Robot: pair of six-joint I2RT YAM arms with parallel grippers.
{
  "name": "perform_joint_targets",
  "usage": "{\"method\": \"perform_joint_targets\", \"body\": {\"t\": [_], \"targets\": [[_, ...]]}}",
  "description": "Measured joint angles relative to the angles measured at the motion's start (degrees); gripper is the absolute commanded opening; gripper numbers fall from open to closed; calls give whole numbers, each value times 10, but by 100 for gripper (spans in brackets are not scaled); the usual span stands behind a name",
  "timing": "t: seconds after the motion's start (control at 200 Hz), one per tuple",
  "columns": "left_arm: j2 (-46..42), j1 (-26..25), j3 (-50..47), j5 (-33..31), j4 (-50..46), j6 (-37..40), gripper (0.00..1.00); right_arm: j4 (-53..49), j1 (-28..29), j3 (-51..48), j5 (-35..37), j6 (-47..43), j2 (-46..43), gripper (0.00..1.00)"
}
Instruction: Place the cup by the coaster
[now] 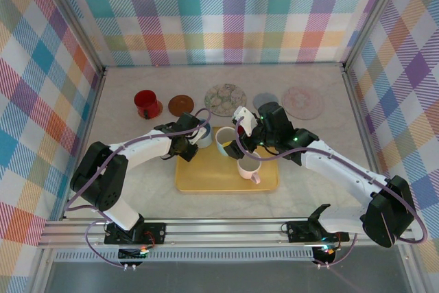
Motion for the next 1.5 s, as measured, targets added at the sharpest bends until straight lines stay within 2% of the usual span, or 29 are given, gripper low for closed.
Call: {"method": "perform_joint_targets", "body": {"t": [0.25, 0.335, 0.405, 0.705, 1.04, 1.5], "targets": [[0, 0, 0, 0, 1, -2, 16, 0, 0, 0, 0, 0, 0, 99], [0, 0, 0, 0, 0, -2, 10, 0, 0, 0, 0, 0, 0, 99], [0, 0, 0, 0, 0, -2, 0, 0, 0, 0, 0, -2, 0, 99], [0, 0, 0, -3, 0, -7, 0, 0, 0, 0, 0, -4, 0, 99], [-7, -3, 0, -14, -11, -48, 0, -1, 0, 0, 3, -4, 0, 99], [-71, -3, 0, -35, -63, -93, 0, -2, 0, 0, 5, -4, -9, 99]]}}
